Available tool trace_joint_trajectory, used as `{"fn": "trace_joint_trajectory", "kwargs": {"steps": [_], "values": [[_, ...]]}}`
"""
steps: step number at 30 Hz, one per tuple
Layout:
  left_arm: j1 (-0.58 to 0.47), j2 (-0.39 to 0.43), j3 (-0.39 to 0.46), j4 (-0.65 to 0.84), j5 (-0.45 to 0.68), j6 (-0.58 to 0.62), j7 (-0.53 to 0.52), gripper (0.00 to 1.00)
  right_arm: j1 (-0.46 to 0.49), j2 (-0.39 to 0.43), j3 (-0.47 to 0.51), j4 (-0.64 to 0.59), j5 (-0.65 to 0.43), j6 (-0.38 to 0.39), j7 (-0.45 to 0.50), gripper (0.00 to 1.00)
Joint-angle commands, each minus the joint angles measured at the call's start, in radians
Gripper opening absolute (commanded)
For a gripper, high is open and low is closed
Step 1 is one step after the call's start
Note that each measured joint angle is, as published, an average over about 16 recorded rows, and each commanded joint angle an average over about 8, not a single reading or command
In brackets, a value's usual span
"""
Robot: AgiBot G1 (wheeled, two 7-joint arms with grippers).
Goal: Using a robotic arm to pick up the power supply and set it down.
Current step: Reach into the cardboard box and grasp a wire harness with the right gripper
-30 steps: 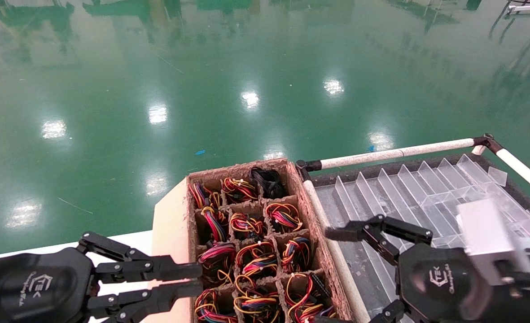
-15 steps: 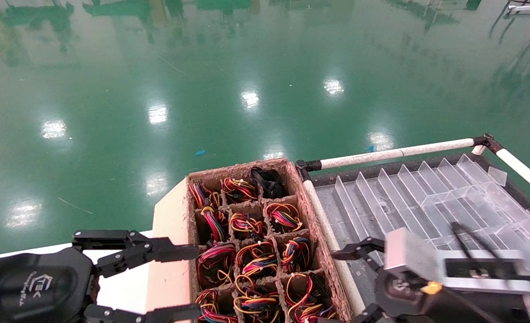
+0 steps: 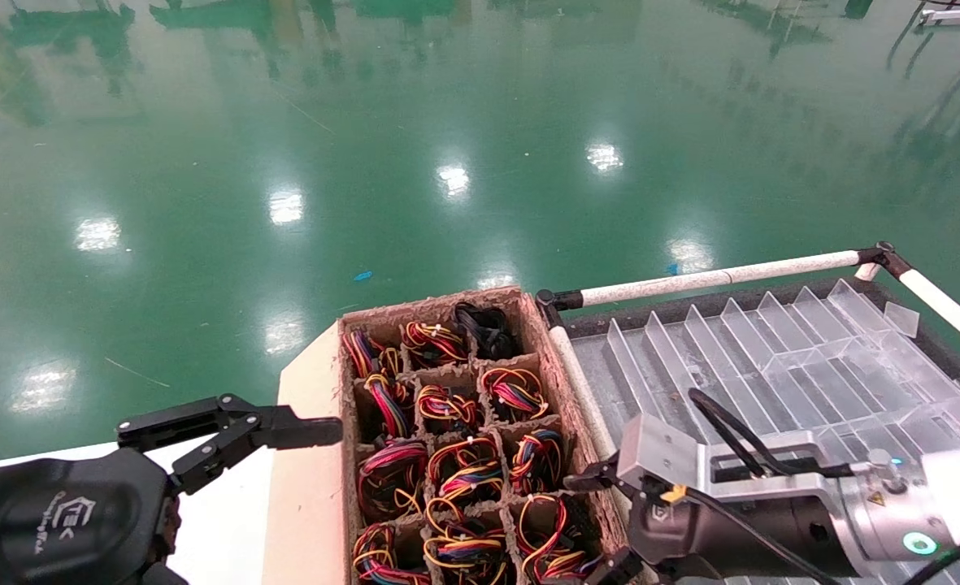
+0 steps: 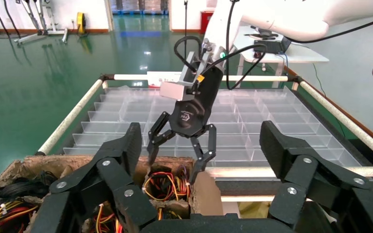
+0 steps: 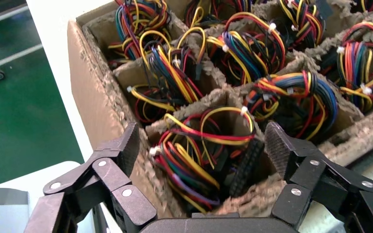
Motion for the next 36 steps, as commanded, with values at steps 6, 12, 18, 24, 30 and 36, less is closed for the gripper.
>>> {"fn": "trace_joint_trajectory", "kwargs": {"steps": [6, 12, 18, 24, 30, 36], "values": [[0.000, 0.000, 0.000, 0.000, 0.000, 0.000, 0.000, 1.00, 0.024, -0.026, -0.024, -0.017, -0.048, 0.002, 0.025, 0.00], [0.000, 0.000, 0.001, 0.000, 0.000, 0.000, 0.000, 1.00, 0.029, -0.038, -0.038, -0.008, -0.074, 0.003, 0.054, 0.00], [0.000, 0.000, 0.001, 0.000, -0.001, 0.000, 0.000, 1.00, 0.041, -0.051, -0.053, -0.015, -0.089, -0.013, 0.086, 0.00], [0.000, 0.000, 0.001, 0.000, -0.001, 0.000, 0.001, 1.00, 0.060, -0.070, -0.075, -0.051, -0.105, -0.046, 0.123, 0.00], [0.000, -0.001, 0.001, 0.000, -0.001, -0.001, 0.001, 1.00, 0.093, -0.096, -0.095, -0.085, -0.136, -0.065, 0.128, 0.00], [0.000, -0.001, 0.002, 0.000, -0.001, -0.001, 0.001, 1.00, 0.120, -0.116, -0.105, -0.108, -0.155, -0.074, 0.118, 0.00]]}}
